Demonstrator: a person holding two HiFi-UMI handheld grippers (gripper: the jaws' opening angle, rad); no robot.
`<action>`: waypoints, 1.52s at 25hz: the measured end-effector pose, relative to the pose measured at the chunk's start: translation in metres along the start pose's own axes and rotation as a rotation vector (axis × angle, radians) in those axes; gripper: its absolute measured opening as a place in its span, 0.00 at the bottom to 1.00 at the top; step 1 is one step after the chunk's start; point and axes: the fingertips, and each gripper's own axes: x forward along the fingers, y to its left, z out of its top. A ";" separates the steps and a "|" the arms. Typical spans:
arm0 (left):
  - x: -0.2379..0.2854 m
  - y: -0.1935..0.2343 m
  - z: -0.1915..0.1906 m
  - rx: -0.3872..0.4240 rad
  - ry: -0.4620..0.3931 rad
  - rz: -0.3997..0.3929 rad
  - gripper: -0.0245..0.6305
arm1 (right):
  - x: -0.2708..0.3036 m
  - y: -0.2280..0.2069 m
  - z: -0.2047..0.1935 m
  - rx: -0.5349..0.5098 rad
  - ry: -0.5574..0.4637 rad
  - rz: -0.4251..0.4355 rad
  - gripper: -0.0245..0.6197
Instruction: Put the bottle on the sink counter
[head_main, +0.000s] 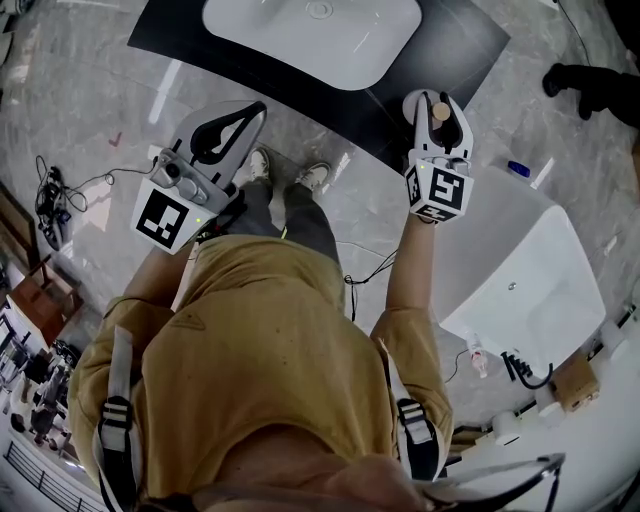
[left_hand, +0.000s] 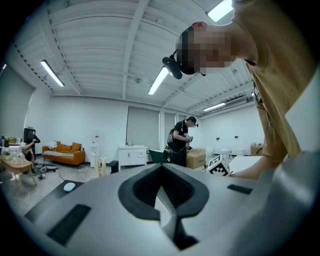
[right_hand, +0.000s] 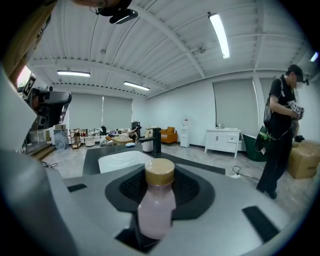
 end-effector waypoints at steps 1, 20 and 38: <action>0.000 0.000 0.000 -0.001 0.001 0.000 0.04 | 0.001 0.000 -0.002 0.002 0.003 -0.001 0.22; 0.003 0.009 -0.009 -0.004 0.017 0.007 0.04 | 0.022 0.001 -0.022 0.006 0.031 0.006 0.22; 0.010 0.008 -0.016 -0.009 0.016 -0.003 0.04 | 0.029 -0.005 -0.034 0.021 0.041 -0.014 0.22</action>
